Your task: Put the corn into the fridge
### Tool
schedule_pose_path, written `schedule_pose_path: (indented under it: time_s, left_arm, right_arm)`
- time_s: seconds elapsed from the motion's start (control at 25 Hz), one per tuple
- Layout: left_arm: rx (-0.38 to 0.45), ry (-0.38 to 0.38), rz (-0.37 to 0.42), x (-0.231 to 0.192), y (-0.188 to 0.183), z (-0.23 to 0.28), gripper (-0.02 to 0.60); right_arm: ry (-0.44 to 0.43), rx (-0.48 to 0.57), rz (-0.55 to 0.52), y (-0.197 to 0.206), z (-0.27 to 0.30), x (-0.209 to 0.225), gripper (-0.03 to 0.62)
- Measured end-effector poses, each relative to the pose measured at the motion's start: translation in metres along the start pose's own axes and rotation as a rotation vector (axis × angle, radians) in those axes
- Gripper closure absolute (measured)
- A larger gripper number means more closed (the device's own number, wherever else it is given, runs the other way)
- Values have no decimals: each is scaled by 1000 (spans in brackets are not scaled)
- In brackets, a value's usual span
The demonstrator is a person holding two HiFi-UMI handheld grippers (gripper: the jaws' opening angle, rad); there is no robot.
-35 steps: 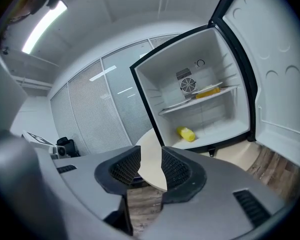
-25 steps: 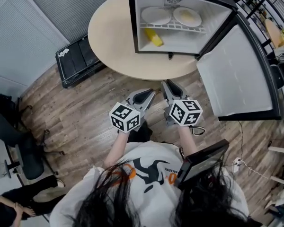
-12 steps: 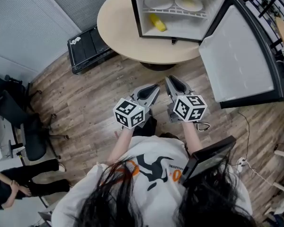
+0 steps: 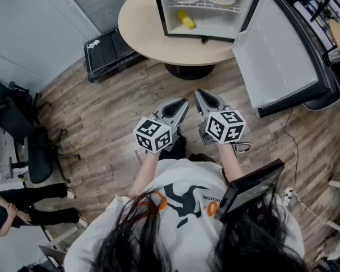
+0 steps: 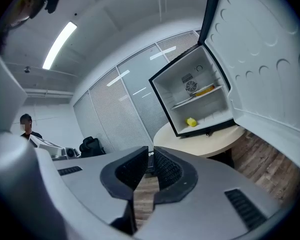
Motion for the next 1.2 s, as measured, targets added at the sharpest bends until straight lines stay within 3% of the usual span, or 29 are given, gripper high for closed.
schedule_pose_path:
  time_s: [0.6, 1.2]
  left_arm:
    - [23, 6, 12, 29, 10, 1, 551]
    - [11, 9, 16, 27, 8, 3, 551]
  right_arm:
    - [-7, -6, -51, 1, -38, -1, 553]
    - [-4, -12, -43, 1, -34, 2, 553]
Point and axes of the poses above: the fingertips, and each gripper's own axes: z forward along the fingers, x to its right, y out of its underside, the point moved 1 cm from there along -z, backward along the fingers, and after that the axes turned 15 degrees about -z, right-handed, at the moved point
